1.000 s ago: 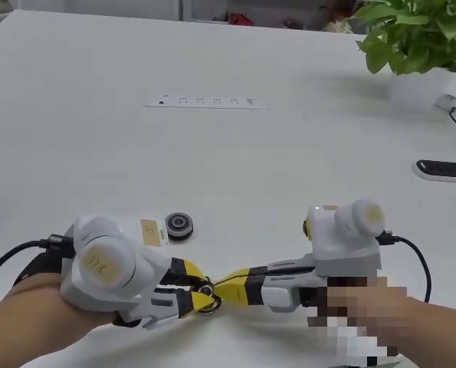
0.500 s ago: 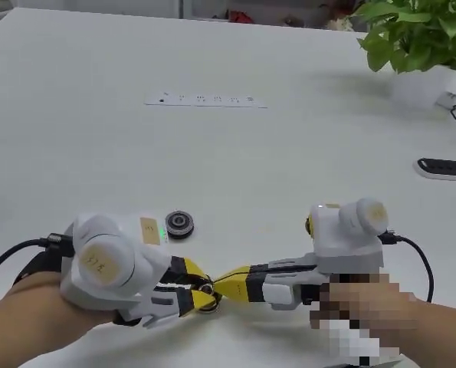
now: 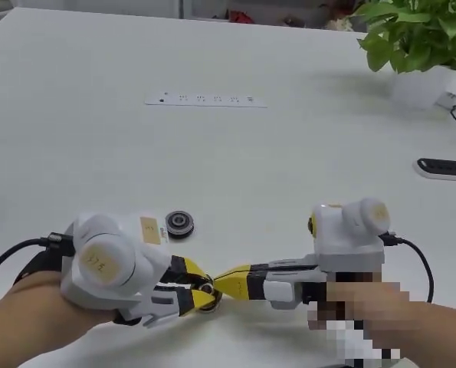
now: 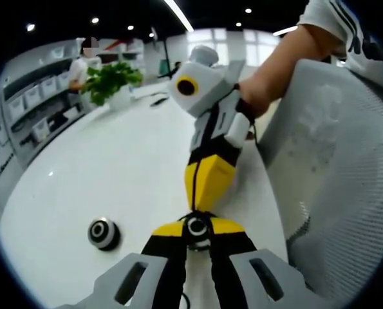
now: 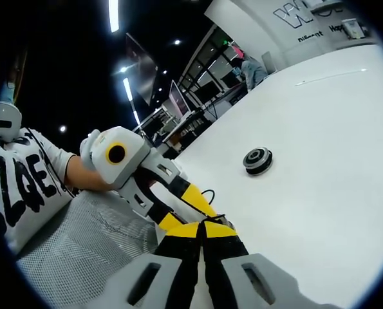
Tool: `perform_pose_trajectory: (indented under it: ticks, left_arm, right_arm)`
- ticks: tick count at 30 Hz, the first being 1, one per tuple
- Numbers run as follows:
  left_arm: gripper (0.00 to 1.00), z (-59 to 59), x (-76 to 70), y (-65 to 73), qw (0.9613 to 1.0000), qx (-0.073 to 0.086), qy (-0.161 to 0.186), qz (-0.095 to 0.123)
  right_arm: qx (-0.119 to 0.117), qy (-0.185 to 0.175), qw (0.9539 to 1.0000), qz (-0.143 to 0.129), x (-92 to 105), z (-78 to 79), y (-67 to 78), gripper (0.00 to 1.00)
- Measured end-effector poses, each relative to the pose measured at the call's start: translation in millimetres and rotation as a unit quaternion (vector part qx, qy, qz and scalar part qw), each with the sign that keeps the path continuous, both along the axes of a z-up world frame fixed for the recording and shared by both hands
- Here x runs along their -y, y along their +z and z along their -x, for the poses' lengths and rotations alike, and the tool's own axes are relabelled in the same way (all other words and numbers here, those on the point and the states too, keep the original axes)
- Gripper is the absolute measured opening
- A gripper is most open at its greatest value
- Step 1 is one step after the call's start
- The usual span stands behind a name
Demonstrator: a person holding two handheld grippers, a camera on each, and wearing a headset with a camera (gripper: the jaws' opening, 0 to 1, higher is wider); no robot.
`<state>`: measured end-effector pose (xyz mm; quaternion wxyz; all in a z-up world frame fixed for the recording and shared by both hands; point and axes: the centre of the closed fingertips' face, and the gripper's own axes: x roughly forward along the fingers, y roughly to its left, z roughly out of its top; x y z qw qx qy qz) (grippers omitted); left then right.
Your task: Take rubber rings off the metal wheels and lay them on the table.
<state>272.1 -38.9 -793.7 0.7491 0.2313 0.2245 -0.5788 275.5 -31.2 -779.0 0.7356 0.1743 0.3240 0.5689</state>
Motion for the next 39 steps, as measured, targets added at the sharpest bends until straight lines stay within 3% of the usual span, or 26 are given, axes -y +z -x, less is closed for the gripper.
perform_pose_trajectory:
  ticks: [17,28,39]
  left_arm:
    - [0.14,-0.5,0.6,0.1,1.0000,-0.002,0.004,0.004]
    - [0.14,1.3,-2.6,2.9,0.9999,0.001,-0.010,-0.008]
    - [0.22,4.2,-13.0,14.8,0.9999,-0.014,-0.002,0.007]
  right_arm:
    - [0.008,-0.005,0.9999,0.013,2.7,-2.9,-5.1,0.00]
    - [0.010,-0.007,0.9999,0.012,3.8,-3.8,-4.7,0.00]
    - [0.011,-0.007,0.9999,0.011,3.3,-4.3,-4.1,0.00]
